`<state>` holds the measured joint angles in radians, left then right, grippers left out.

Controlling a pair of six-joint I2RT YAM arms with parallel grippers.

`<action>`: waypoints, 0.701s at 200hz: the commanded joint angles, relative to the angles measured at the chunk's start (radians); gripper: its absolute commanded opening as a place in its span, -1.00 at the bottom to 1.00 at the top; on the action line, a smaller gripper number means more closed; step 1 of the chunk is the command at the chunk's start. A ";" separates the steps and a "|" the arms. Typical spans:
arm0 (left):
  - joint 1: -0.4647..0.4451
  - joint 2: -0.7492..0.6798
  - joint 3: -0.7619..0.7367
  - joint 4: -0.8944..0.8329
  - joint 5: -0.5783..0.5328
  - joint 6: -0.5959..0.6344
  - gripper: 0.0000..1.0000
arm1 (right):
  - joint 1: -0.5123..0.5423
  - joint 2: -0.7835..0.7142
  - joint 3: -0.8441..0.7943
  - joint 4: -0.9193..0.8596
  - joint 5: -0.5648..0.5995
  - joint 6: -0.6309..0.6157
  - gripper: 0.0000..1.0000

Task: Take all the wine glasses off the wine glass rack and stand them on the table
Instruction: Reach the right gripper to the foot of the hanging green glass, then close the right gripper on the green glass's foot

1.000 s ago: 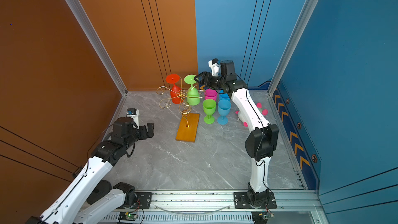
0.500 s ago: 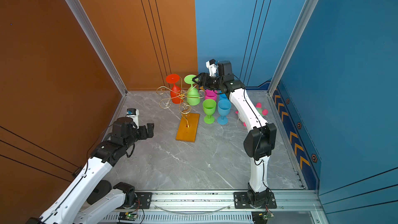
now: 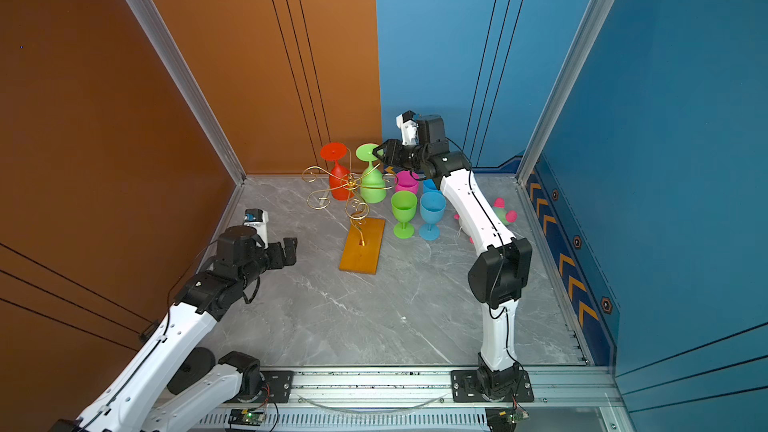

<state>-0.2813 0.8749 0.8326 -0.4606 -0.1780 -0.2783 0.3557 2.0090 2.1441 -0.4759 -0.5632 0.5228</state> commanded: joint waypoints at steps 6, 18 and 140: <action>0.010 -0.014 -0.003 0.012 0.013 0.005 0.99 | 0.011 -0.009 0.026 -0.052 0.058 -0.052 -0.18; 0.010 -0.014 -0.004 0.012 0.013 0.005 0.99 | 0.012 -0.009 0.028 -0.052 0.053 -0.053 -0.24; 0.010 -0.010 -0.002 0.013 0.017 0.007 0.99 | 0.014 -0.021 0.057 -0.076 0.078 -0.090 -0.63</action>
<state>-0.2813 0.8749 0.8326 -0.4606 -0.1780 -0.2783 0.3618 2.0087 2.1719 -0.4866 -0.5125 0.4706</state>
